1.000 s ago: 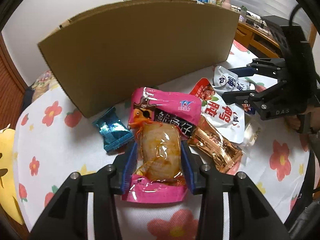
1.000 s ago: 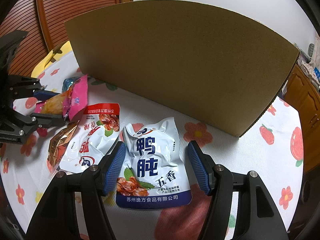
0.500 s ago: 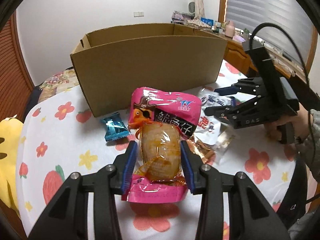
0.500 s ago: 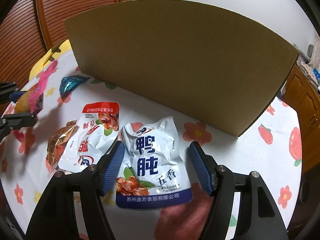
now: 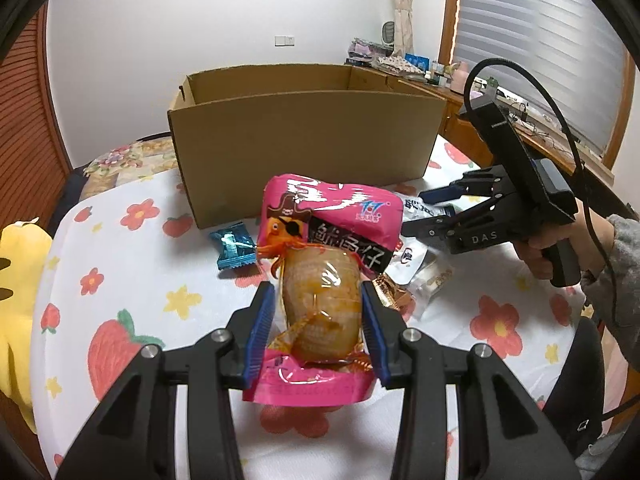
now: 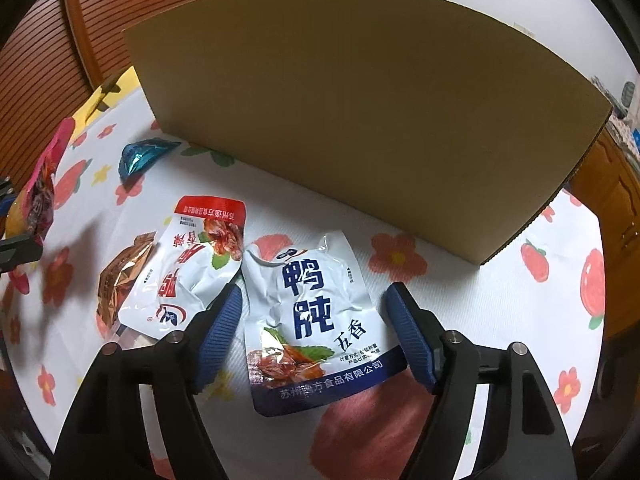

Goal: Organize snacks
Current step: 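Close the left tool on the pink pack while the right tool grasps the white pouch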

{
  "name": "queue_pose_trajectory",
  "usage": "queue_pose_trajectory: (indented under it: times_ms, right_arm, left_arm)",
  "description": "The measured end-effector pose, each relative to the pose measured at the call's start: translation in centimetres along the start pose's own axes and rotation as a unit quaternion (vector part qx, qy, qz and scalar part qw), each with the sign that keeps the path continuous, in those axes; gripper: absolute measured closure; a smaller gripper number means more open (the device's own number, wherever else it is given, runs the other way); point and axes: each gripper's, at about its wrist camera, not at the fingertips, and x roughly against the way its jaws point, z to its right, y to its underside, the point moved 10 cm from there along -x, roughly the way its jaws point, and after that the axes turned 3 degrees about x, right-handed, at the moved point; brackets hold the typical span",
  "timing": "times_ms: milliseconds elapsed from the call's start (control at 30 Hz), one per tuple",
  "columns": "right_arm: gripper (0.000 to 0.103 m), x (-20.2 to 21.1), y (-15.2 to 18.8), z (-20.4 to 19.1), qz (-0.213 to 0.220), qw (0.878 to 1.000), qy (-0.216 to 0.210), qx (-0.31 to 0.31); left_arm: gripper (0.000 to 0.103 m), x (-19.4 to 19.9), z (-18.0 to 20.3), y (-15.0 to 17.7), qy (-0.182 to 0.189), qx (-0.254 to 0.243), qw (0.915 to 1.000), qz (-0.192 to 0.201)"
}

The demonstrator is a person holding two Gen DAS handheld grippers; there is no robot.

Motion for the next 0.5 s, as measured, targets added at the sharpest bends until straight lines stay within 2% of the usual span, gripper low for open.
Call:
queue_pose_trajectory:
  times_ms: [33,233,300,500]
  right_arm:
    - [0.041,0.2,0.0,-0.1,-0.001,1.0,0.0,-0.001]
    - [0.042,0.9,0.8,-0.1,0.002,1.0,0.013,-0.013]
    - [0.042,1.4,1.0,-0.1,0.01,1.0,0.002,-0.024]
    - [0.042,4.7,0.7,0.2,0.047,0.998,0.005,-0.038]
  left_arm:
    - [0.062,0.2,0.0,-0.1,0.001,0.001,1.0,0.002]
    - [0.062,1.2,0.6,-0.2,-0.002,-0.004,0.9999,0.012]
    - [0.062,1.4,0.7,-0.2,-0.002,-0.004,0.9999,0.013]
    - [0.062,1.9,1.1,-0.9,-0.008,-0.003,0.9997,0.024]
